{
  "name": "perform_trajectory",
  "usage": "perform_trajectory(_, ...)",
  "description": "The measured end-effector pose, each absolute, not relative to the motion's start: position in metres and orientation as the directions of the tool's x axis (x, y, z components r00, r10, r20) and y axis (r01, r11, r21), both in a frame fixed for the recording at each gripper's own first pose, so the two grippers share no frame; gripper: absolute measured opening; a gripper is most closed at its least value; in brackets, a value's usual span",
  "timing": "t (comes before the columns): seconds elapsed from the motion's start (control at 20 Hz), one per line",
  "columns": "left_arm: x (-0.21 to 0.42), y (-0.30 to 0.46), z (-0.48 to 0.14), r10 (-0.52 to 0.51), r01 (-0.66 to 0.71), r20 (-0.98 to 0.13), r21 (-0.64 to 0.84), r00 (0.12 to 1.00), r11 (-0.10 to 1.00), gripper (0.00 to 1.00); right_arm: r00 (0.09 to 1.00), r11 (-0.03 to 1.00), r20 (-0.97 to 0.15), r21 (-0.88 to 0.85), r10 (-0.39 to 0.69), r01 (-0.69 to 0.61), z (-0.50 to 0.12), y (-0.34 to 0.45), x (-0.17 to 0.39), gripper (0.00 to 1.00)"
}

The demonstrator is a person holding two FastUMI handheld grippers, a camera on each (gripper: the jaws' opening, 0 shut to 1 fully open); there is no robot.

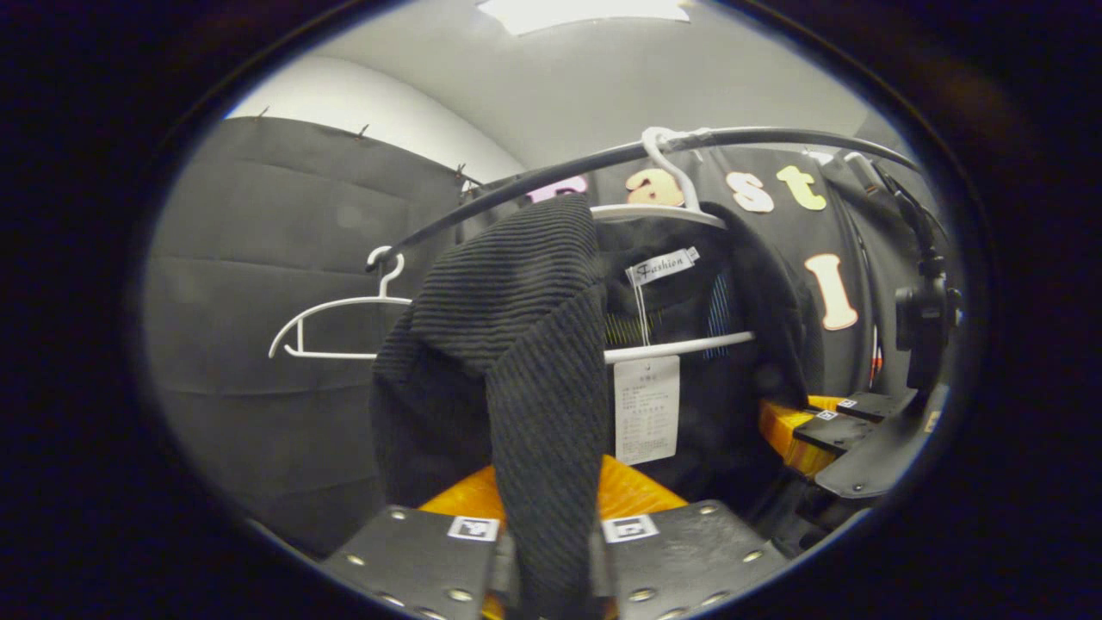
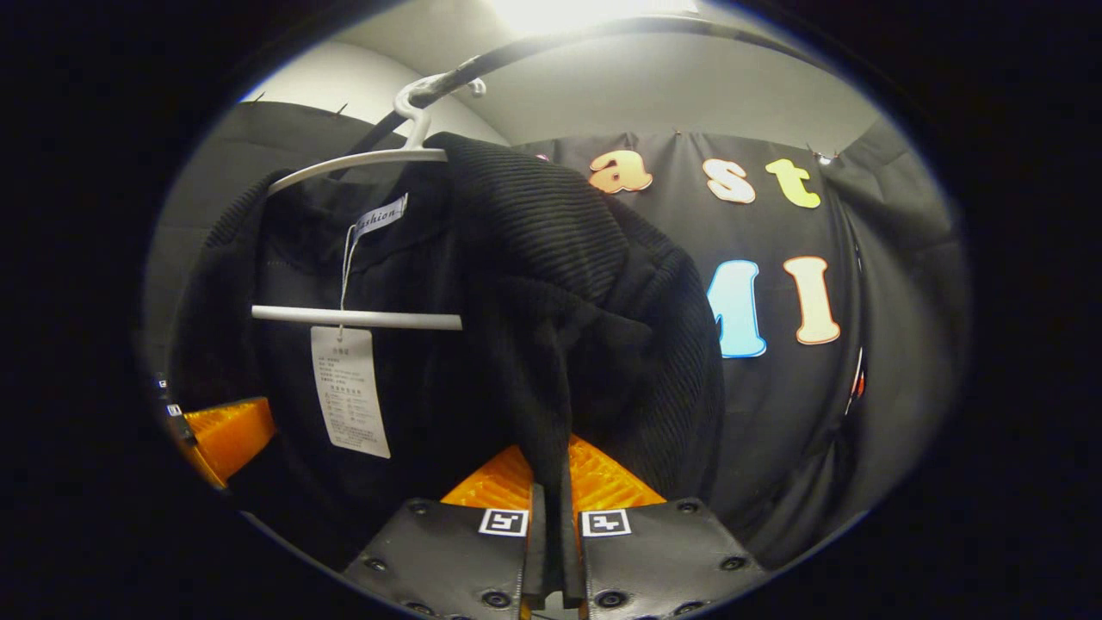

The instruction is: Grasp the clothes on the hanger with both hands and then place them into the laundry hamper below.

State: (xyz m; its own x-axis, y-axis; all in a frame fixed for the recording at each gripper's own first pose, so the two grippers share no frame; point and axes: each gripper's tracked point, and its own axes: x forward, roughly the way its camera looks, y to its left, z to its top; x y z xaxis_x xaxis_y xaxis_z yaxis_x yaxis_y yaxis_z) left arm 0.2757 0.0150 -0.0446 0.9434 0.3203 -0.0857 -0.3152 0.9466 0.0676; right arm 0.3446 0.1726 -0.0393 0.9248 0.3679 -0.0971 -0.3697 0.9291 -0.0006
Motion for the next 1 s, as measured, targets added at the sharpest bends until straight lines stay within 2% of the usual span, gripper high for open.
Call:
perform_trajectory(0.05,0.276,0.012,-0.044,0.307,-0.301,-0.087,0.078,0.948,0.951,0.18,0.928,0.931,-0.075,0.003,0.365,-0.366,-0.034,0.170,0.343,0.05)
perform_trajectory(0.15,0.271,0.015,-0.041,0.324,-0.315,-0.079,0.111,0.943,0.943,0.09,0.940,0.941,-0.031,0.000,0.339,-0.339,-0.021,0.158,0.339,0.00)
perform_trajectory(0.2,0.271,0.009,-0.036,0.298,-0.290,-0.071,0.102,0.952,0.951,0.05,0.947,0.947,-0.006,-0.001,0.322,-0.322,-0.013,0.152,0.338,0.00)
perform_trajectory(0.55,0.236,0.022,0.009,0.282,-0.281,-0.008,0.066,0.959,0.957,0.05,0.961,0.973,0.157,-0.067,0.228,-0.220,0.042,0.106,0.338,0.01)
perform_trajectory(1.0,0.196,0.071,0.090,0.336,-0.351,0.142,0.098,0.931,0.931,0.06,0.951,0.991,0.288,-0.099,0.113,-0.088,0.094,0.057,0.356,0.01)
